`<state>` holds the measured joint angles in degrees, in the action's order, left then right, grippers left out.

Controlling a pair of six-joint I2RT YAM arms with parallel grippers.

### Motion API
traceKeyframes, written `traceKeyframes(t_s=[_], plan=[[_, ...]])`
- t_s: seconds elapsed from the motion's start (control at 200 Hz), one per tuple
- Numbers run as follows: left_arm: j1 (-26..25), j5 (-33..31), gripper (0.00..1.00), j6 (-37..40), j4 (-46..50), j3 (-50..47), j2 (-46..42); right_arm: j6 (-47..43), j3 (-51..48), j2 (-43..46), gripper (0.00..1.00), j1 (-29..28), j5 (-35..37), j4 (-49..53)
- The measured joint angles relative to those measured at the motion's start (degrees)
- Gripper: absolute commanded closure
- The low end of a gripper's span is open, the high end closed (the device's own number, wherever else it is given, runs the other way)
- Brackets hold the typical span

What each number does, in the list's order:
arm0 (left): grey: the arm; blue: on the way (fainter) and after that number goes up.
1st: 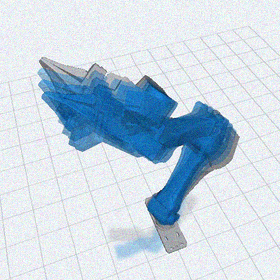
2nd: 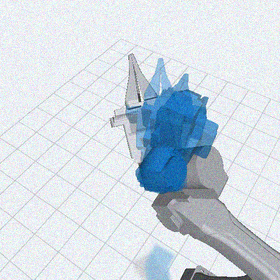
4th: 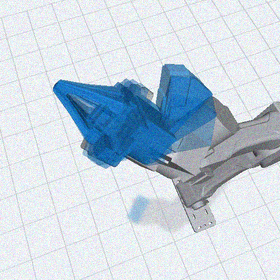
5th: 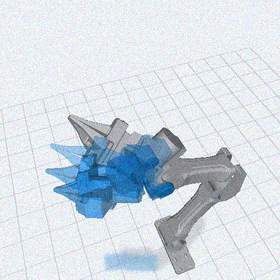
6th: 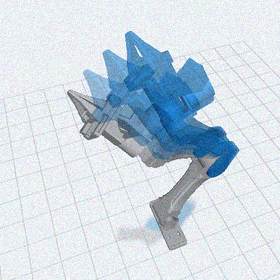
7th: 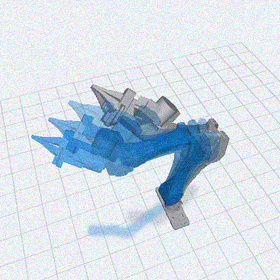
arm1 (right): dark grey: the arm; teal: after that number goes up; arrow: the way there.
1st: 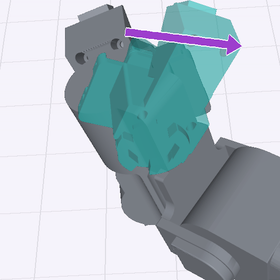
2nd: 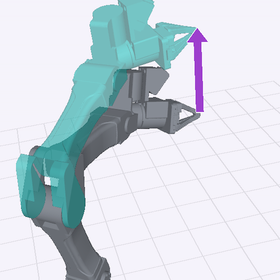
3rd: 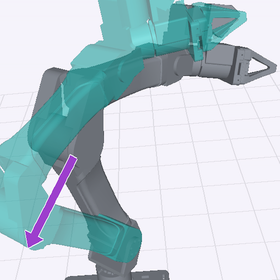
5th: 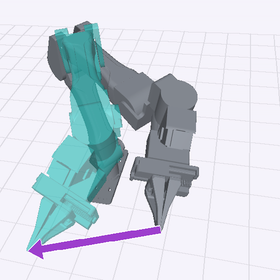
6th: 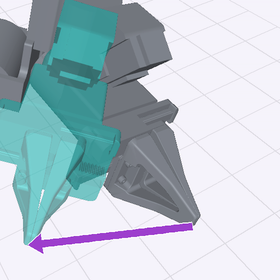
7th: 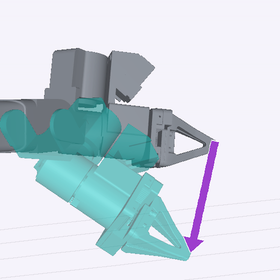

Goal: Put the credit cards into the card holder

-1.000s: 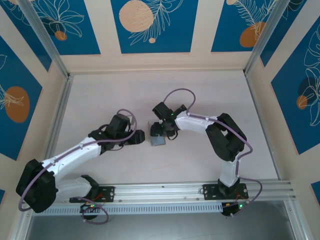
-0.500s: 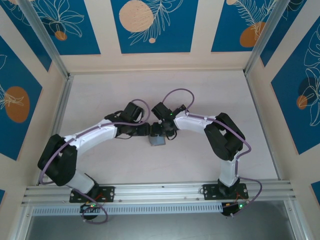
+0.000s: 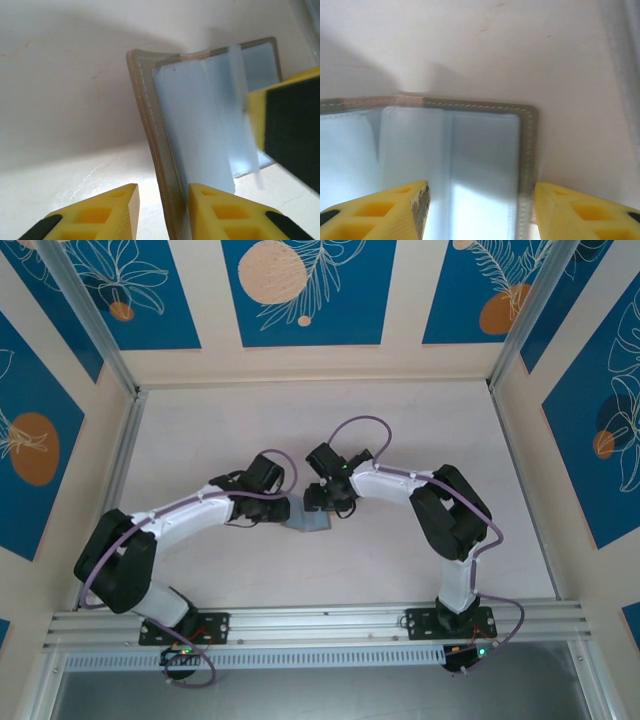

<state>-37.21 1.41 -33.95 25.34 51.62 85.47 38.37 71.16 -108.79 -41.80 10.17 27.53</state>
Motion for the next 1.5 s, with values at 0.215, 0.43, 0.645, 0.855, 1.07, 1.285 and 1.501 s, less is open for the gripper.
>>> traceKeyframes(t_s=[0.215, 0.43, 0.645, 0.855, 1.07, 1.285, 1.501], plan=[[0.00, 1.31, 0.57, 0.04, -2.25, -3.80, -4.00, -0.02, -0.52, 1.03, 0.42, 1.44, 1.75, 1.20], [0.00, 2.93, 0.59, -0.11, -3.85, -4.04, -5.14, -0.02, -0.55, 1.97, 0.42, 1.44, 2.97, 2.27], [0.00, 4.63, 0.81, -0.15, -4.90, -1.38, -0.46, -0.02, -1.73, 5.79, 0.42, 1.77, 3.56, 2.75], [-0.96, 8.94, 0.81, -0.15, -7.15, -0.68, -0.66, -0.48, -3.08, 8.07, 0.42, 1.95, 3.28, 2.69], [-2.75, 10.62, 0.82, -0.07, -6.93, 3.74, -1.38, -0.92, -3.85, 8.07, 0.42, 2.97, 0.20, 1.77], [-3.58, 10.56, 0.80, 0.02, -6.84, 5.09, 0.26, -0.90, -5.20, 8.07, 0.42, 4.02, -2.32, 0.09], [-5.27, 10.14, 0.68, 0.63, -5.99, 5.16, 0.74, -0.92, -5.42, 8.07, 0.43, 4.04, -2.75, 0.15]])
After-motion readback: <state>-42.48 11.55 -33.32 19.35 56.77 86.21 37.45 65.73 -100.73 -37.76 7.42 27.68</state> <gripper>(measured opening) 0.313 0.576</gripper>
